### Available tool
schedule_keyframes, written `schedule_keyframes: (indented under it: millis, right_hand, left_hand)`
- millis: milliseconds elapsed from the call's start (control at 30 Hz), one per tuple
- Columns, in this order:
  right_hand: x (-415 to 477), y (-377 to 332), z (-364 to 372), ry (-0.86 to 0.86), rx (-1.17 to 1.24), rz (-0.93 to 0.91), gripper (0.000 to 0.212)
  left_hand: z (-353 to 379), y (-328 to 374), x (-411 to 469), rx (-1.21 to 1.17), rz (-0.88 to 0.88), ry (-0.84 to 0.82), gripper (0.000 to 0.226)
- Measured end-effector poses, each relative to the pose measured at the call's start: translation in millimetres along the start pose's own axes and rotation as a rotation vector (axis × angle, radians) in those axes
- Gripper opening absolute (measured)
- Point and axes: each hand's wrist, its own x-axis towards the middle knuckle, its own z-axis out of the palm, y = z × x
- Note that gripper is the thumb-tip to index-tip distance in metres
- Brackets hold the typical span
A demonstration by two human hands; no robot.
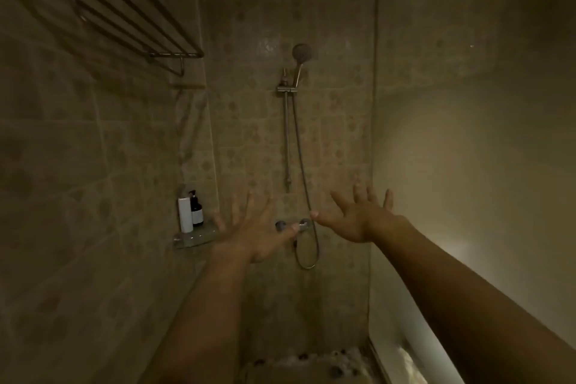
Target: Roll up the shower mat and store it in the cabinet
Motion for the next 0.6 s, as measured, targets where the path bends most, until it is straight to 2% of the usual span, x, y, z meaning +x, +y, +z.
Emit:
schedule_keyframes:
  millis: [233, 467, 600]
  right_hand:
    - [94, 45, 27, -0.004, -0.048, -0.011, 0.112]
    - [250, 111, 55, -0.052, -0.020, -0.034, 0.114]
    - [335, 140, 64, -0.061, -0.038, -0.101, 0.120]
  left_hand:
    - [54, 11, 113, -0.064, -0.004, 0.016, 0.124]
    - [97, 37, 276, -0.083, -0.026, 0.030, 0.115]
    - [107, 52, 358, -0.014, -0.089, 0.065, 0.106]
